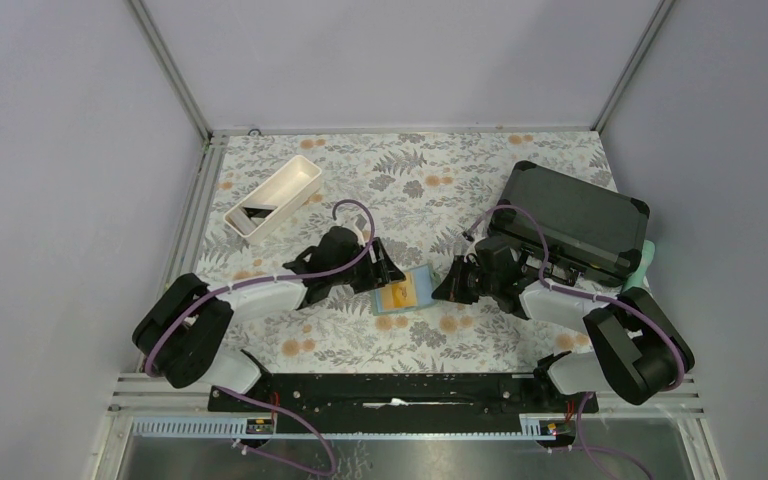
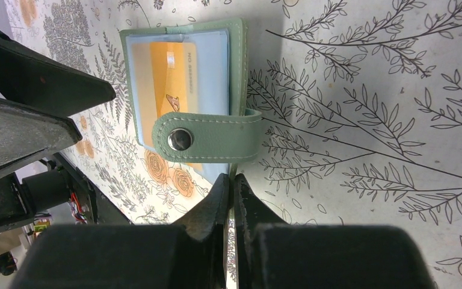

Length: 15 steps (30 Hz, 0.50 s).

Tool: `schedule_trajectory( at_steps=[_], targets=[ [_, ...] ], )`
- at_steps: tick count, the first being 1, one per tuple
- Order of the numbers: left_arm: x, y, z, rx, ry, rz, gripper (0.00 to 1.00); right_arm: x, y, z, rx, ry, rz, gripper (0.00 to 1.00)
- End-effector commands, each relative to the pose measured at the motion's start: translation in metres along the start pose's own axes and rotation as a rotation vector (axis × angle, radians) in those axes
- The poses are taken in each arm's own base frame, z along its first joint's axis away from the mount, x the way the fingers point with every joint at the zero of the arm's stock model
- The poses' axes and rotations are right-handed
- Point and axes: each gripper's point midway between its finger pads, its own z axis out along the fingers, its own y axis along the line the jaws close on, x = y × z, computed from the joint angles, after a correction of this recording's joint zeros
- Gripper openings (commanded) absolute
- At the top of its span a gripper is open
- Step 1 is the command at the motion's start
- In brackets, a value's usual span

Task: Put the credit cards into the card holder
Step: Insert the credit card into the card holder.

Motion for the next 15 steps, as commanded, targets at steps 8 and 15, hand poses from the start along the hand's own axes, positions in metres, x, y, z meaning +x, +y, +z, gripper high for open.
schedule_trajectory(
  at_steps=[8, 15],
  targets=[
    [-0.0110, -0.0120, 0.0035, 0.004, -0.057, 0.030, 0.62, -0.0181, 0.0086, -0.0026, -0.002, -0.053, -0.030, 0.00],
    [-0.0053, -0.0079, 0.0098, -0.009, -0.041, 0.009, 0.59, -0.0186, 0.0099, -0.0010, -0.006, -0.044, -0.037, 0.00]
  ],
)
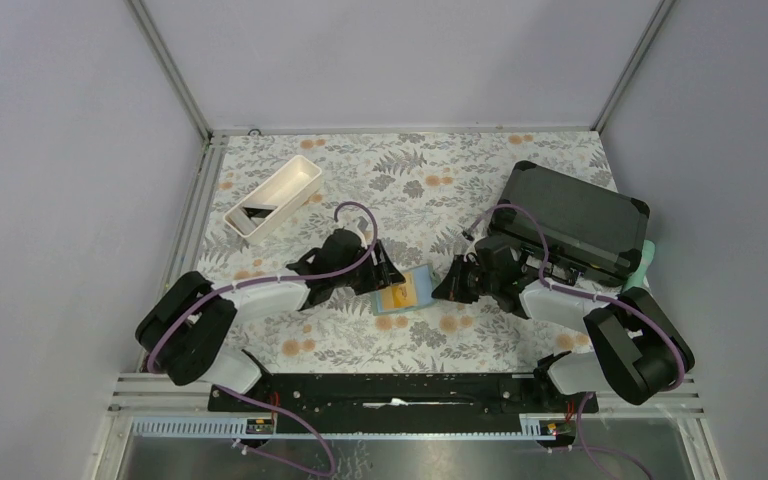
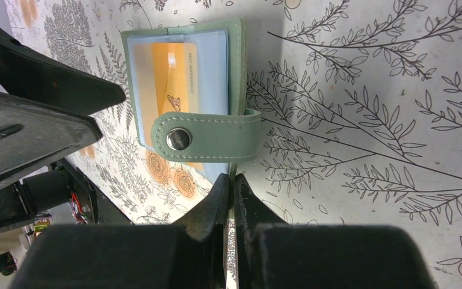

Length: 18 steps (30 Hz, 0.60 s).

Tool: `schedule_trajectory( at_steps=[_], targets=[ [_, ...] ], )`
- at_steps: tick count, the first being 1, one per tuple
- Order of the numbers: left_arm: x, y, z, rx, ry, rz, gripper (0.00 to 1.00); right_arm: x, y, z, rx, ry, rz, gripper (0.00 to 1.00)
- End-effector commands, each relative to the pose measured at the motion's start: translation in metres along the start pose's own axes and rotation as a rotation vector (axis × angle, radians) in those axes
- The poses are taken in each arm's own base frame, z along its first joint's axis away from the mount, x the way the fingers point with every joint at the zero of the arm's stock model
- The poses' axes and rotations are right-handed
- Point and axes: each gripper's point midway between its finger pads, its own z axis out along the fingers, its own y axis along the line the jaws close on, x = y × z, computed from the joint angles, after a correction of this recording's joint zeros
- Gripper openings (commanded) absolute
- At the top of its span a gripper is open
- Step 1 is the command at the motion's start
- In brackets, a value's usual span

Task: Put the credit cards into the card holder
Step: Insert the credit card into the card holder.

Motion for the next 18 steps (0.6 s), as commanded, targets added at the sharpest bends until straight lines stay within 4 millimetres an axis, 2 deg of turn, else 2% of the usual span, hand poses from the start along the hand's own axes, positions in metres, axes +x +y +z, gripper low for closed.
schedule_trajectory(
  at_steps=[1, 10, 18],
  targets=[
    [-0.007, -0.009, 0.008, 0.010, -0.025, -0.002, 0.59, -0.018, 0.010, -0.001, -0.007, -0.045, -0.039, 0.00],
    [0.001, 0.001, 0.017, -0.016, -0.007, -0.036, 0.58, -0.016, 0.008, -0.002, -0.002, -0.044, -0.032, 0.00],
    [0.011, 0.002, 0.028, 0.008, 0.020, -0.070, 0.57, -0.012, 0.004, 0.001, 0.006, -0.031, -0.030, 0.00]
  ],
)
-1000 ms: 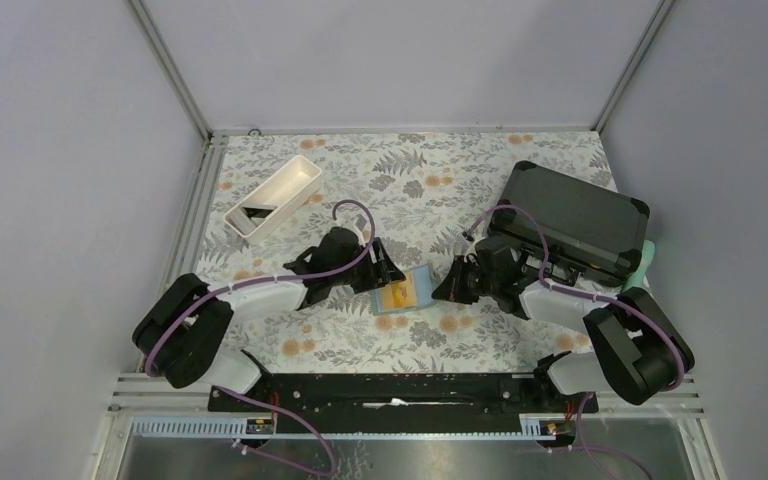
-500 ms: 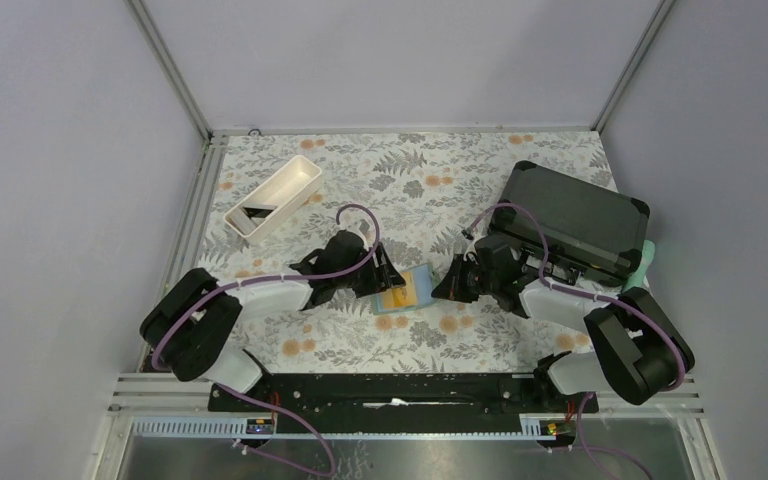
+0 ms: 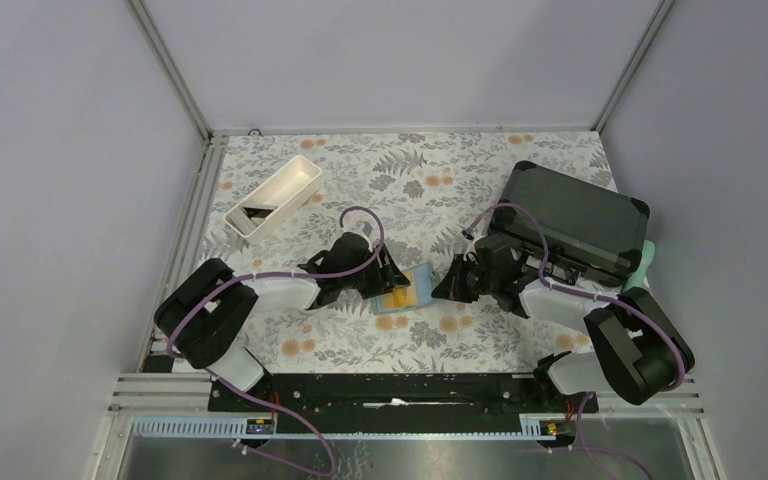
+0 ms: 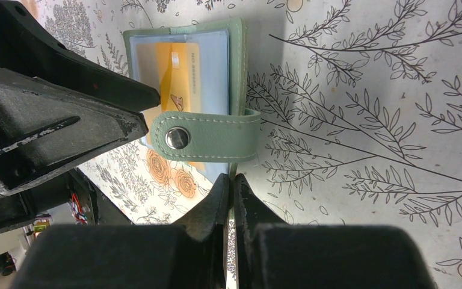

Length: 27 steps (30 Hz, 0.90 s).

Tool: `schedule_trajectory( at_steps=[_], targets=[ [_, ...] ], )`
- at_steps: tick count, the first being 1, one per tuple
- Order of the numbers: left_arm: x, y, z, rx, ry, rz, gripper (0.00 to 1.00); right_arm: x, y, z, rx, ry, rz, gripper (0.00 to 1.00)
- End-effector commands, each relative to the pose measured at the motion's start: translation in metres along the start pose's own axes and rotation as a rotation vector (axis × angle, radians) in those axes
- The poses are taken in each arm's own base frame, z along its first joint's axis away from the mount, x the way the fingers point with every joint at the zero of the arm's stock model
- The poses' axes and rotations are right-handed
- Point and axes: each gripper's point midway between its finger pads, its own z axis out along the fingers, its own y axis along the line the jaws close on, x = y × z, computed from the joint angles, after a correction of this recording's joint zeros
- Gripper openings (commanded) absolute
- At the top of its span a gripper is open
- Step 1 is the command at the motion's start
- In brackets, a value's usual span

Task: Put the credit cards into the card holder
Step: Insert the credit card into the card holder.

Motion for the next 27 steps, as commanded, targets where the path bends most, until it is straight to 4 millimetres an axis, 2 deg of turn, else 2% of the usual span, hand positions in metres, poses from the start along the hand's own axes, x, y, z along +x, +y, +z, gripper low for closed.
schedule_trajectory(
  at_steps=[1, 27],
  targets=[
    [-0.001, -0.008, 0.006, 0.032, -0.009, -0.008, 0.57, -0.010, 0.002, 0.001, 0.007, -0.030, -0.023, 0.00],
    [0.008, -0.020, 0.019, 0.087, 0.017, -0.027, 0.55, -0.006, -0.002, 0.006, 0.011, -0.014, -0.015, 0.00]
  ],
)
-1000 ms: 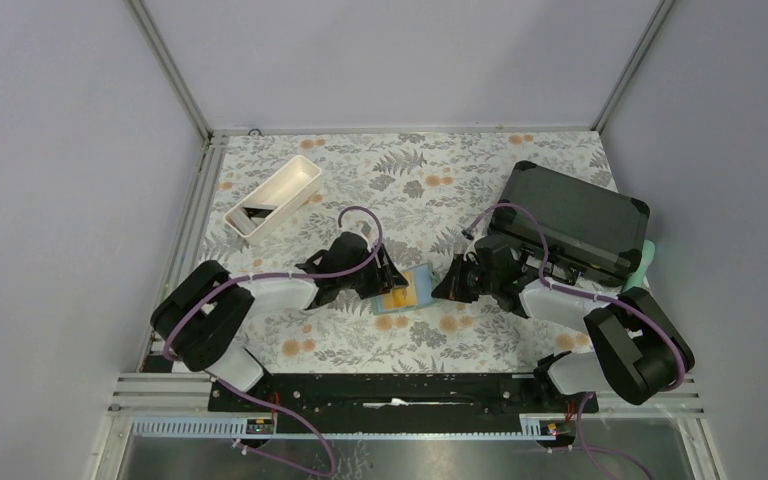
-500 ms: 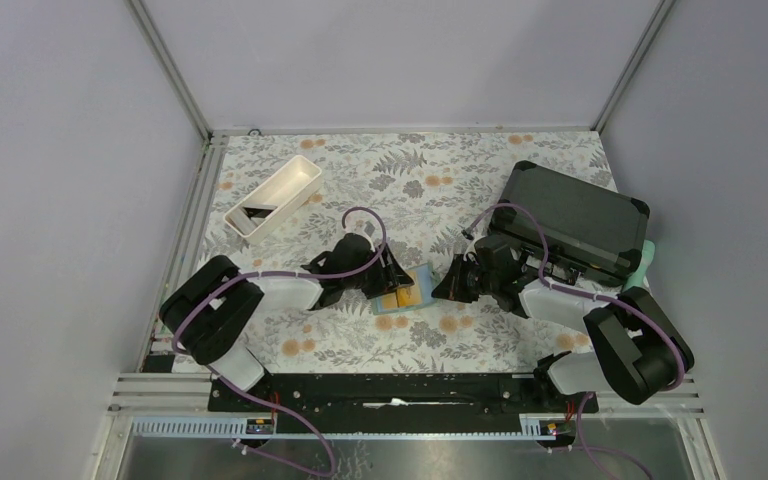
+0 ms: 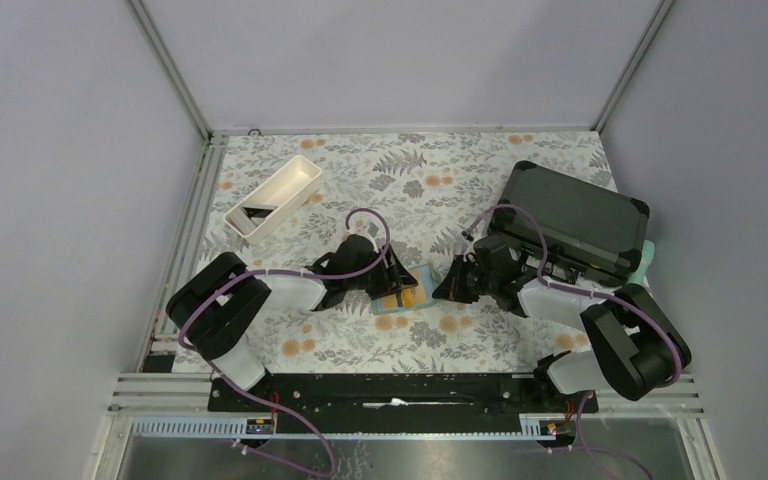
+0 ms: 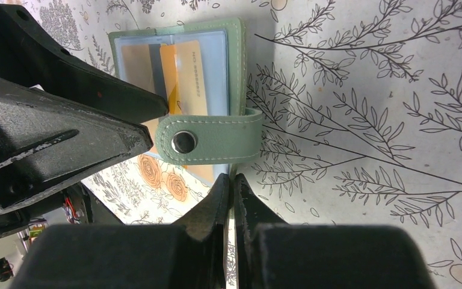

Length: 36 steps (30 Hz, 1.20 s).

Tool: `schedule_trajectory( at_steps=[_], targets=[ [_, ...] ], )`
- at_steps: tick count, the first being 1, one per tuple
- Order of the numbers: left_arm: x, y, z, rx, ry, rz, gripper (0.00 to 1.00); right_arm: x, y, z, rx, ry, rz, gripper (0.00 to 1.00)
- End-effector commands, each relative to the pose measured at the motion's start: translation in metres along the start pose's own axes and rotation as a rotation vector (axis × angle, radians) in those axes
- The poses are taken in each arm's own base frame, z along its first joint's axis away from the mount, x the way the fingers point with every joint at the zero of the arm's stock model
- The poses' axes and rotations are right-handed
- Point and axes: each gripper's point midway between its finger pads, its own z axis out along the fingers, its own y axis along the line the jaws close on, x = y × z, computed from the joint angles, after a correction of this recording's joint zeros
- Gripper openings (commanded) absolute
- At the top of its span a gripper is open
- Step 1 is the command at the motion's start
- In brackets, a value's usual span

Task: Put the credit cards into the card holder
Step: Insert the credit card into the card holder.

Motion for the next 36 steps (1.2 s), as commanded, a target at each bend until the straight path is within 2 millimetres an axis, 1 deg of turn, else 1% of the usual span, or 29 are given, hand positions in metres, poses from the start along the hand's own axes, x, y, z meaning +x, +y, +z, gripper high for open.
schedule_trajectory(
  at_steps=[1, 18, 26, 32, 36],
  targets=[
    [0.001, -0.006, 0.005, 0.022, 0.008, 0.005, 0.55, -0.007, 0.003, 0.003, -0.010, -0.016, -0.021, 0.00],
    [-0.003, -0.016, 0.013, 0.046, 0.012, 0.024, 0.55, -0.005, 0.000, 0.007, -0.005, -0.006, -0.017, 0.00],
    [-0.003, -0.022, 0.013, 0.071, 0.018, 0.015, 0.55, -0.006, 0.001, 0.008, -0.008, -0.006, -0.015, 0.00],
    [0.001, -0.027, 0.014, 0.093, 0.031, 0.006, 0.55, -0.008, 0.002, 0.009, -0.009, -0.004, -0.014, 0.00],
    [0.003, -0.026, 0.015, 0.095, 0.038, 0.002, 0.55, -0.009, 0.004, 0.009, -0.010, -0.007, -0.014, 0.00]
  ],
)
